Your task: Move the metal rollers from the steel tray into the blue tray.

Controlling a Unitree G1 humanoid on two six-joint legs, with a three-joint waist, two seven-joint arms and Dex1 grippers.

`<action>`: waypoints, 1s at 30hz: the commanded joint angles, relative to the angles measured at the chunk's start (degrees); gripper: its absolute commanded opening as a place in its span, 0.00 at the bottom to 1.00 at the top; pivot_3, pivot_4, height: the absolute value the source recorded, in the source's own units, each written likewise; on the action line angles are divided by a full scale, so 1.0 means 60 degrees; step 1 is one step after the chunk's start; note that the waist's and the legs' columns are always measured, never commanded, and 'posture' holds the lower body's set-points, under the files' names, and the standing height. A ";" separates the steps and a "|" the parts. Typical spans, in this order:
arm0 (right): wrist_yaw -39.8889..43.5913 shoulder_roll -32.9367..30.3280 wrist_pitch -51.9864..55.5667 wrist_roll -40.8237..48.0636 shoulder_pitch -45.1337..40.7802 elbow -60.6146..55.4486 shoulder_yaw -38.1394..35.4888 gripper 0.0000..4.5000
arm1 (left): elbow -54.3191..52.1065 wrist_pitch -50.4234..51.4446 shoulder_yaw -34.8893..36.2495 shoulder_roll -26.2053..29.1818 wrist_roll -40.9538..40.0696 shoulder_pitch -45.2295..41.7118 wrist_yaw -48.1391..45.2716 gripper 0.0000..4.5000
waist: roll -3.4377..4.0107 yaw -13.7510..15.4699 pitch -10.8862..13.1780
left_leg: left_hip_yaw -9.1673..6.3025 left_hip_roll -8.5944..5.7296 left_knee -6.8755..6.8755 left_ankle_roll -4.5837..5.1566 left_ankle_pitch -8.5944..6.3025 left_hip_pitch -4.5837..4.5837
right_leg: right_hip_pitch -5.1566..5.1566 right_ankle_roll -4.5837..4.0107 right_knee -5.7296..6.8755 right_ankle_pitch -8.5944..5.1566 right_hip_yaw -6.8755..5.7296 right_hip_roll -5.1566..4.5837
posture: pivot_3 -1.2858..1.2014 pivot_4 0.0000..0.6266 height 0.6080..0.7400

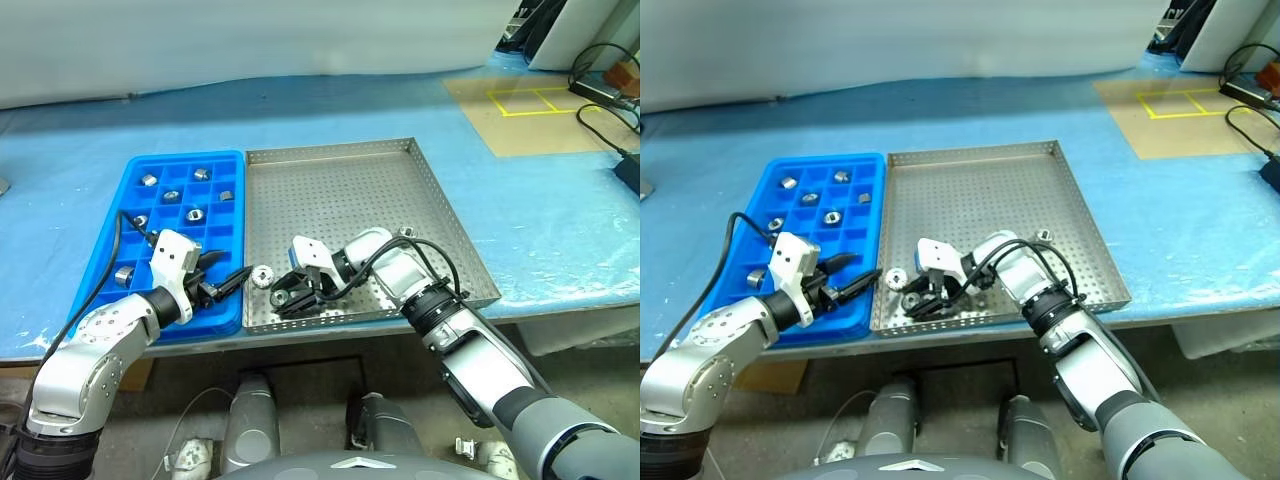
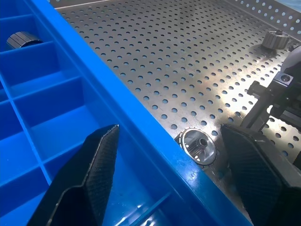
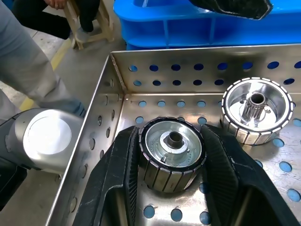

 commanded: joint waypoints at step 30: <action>-0.3634 -0.2784 0.2175 0.1041 0.0968 -0.4072 -0.3994 0.36 | 0.4676 -0.2526 -0.1667 -0.1075 0.1190 -0.4496 -0.2012 0.82 | -0.0002 -0.0555 -0.0001 | 0.0023 -0.0013 0.0013 -0.0008 0.0008 0.0006 | 0.0001 0.0007 0.0004 0.0007 0.0028 0.0002 | 0.46 0.24 1.00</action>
